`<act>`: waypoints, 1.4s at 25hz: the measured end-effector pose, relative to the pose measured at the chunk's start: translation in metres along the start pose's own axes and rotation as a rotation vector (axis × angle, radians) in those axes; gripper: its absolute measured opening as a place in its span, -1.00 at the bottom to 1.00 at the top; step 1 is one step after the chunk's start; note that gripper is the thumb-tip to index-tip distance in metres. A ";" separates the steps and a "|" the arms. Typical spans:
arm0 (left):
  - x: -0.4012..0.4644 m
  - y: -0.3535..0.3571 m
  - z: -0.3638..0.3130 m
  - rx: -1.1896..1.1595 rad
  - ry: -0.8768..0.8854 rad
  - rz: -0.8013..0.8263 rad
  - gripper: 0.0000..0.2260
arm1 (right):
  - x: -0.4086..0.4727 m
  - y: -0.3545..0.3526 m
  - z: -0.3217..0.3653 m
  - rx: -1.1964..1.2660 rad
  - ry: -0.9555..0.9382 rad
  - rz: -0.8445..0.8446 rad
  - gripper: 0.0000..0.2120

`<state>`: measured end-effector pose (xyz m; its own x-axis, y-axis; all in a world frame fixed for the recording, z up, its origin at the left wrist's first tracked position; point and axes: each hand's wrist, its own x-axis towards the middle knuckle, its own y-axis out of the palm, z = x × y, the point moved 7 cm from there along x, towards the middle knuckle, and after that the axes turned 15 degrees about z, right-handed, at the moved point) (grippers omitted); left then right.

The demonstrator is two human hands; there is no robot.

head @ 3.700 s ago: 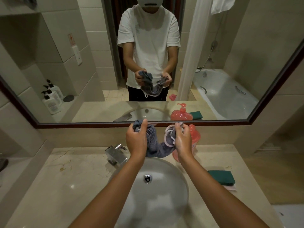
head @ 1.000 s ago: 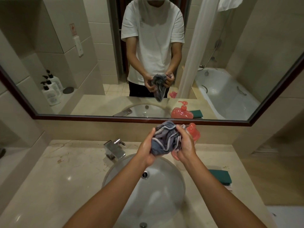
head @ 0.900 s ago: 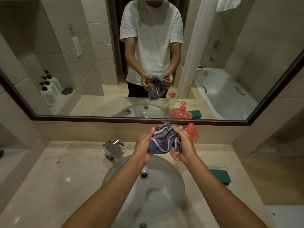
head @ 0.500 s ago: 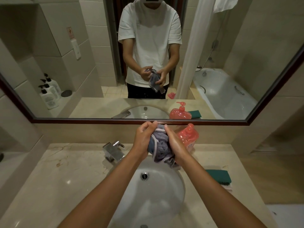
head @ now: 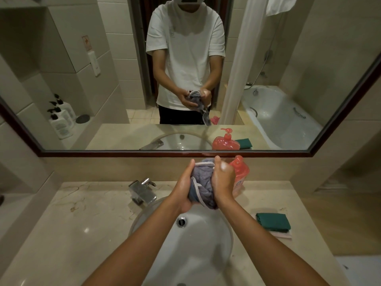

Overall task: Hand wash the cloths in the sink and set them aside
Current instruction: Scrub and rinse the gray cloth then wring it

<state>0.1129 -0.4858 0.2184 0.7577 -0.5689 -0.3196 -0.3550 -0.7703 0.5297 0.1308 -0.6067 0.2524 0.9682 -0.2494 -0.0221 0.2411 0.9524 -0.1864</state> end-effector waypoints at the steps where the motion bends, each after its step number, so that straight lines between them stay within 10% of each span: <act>1: 0.002 0.001 0.000 -0.062 0.021 -0.018 -0.43 | -0.003 0.003 0.004 -0.067 -0.035 0.002 -0.55; 6: 0.003 -0.010 -0.023 -0.048 0.328 -0.331 -0.73 | -0.021 0.021 0.012 -0.066 -0.073 0.136 -0.76; 13: -0.014 -0.008 -0.051 0.563 0.430 -0.572 -0.55 | -0.015 0.020 0.017 -0.041 -0.050 0.016 -0.55; 21: -0.032 0.014 -0.061 0.913 0.685 -0.556 -0.52 | 0.009 0.025 -0.006 0.232 0.217 0.145 -0.63; 28: -0.010 -0.018 -0.042 0.645 0.319 -0.579 -0.56 | -0.032 0.029 -0.007 -0.036 -0.033 0.046 -0.68; 35: -0.022 0.011 -0.054 0.868 0.580 -0.422 -0.55 | -0.001 0.019 -0.017 0.207 0.173 0.089 -0.58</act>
<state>0.1222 -0.4665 0.2737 0.9672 -0.1697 0.1892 -0.0993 -0.9376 -0.3332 0.1328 -0.5912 0.2317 0.9644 -0.1722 -0.2005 0.1813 0.9830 0.0276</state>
